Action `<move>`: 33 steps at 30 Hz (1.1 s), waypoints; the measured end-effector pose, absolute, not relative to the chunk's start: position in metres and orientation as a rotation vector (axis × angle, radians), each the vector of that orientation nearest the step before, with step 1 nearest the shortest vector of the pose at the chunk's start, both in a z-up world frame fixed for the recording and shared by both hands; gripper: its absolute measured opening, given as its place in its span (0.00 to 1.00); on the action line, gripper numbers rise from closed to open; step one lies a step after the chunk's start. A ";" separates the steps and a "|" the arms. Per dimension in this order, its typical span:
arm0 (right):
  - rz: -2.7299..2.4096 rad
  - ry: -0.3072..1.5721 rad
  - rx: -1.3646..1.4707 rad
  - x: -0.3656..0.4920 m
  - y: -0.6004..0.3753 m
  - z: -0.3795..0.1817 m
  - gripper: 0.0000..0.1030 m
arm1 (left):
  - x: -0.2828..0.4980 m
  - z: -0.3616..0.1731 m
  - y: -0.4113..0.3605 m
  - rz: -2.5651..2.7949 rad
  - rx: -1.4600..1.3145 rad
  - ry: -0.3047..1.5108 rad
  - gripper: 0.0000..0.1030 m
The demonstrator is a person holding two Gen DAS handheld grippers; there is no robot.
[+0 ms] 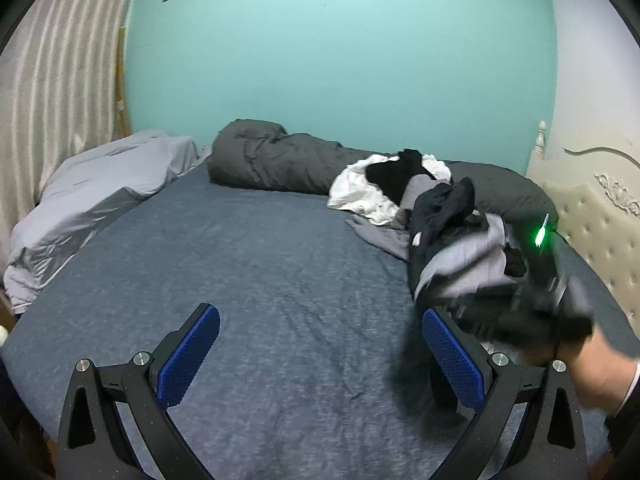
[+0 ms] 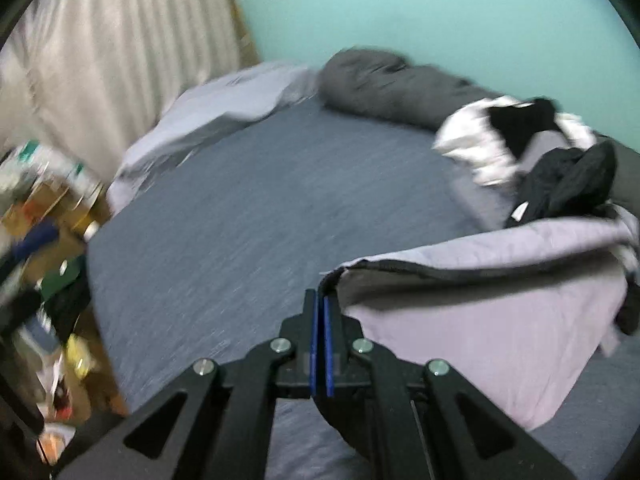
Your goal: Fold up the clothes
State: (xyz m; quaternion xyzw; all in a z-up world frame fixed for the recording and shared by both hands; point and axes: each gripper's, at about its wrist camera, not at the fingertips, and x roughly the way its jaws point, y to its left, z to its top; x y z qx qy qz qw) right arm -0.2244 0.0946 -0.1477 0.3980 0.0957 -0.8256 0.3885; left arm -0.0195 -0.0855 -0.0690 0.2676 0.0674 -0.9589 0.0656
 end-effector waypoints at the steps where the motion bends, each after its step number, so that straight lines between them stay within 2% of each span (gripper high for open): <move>1: -2.079 0.251 1.033 -0.216 0.085 -0.158 0.02 | -0.018 -0.071 -0.090 -2.885 0.816 0.206 1.00; 7: -2.110 0.144 1.139 -0.208 0.101 -0.197 0.05 | -0.018 -0.091 -0.106 -2.861 0.892 0.235 1.00; 10: -2.183 0.062 1.162 -0.204 0.130 -0.200 0.16 | -0.027 -0.108 -0.101 -2.878 0.951 0.238 1.00; 12: -2.244 0.006 1.177 -0.201 0.160 -0.201 0.31 | -0.035 -0.120 -0.092 -2.899 0.990 0.218 1.00; 16: -2.345 -0.049 1.214 -0.193 0.220 -0.207 0.39 | -0.050 -0.148 -0.067 -2.927 1.093 0.124 1.00; 18: -2.365 -0.068 1.252 -0.191 0.245 -0.212 0.48 | -0.059 -0.167 -0.057 -2.933 1.175 0.097 1.00; 25: -2.317 -0.203 1.437 -0.177 0.291 -0.266 0.52 | -0.094 -0.233 -0.029 -2.924 1.399 0.058 1.00; 33: -2.258 -0.242 1.522 -0.181 0.286 -0.303 0.53 | -0.126 -0.278 -0.011 -2.886 1.463 -0.073 1.00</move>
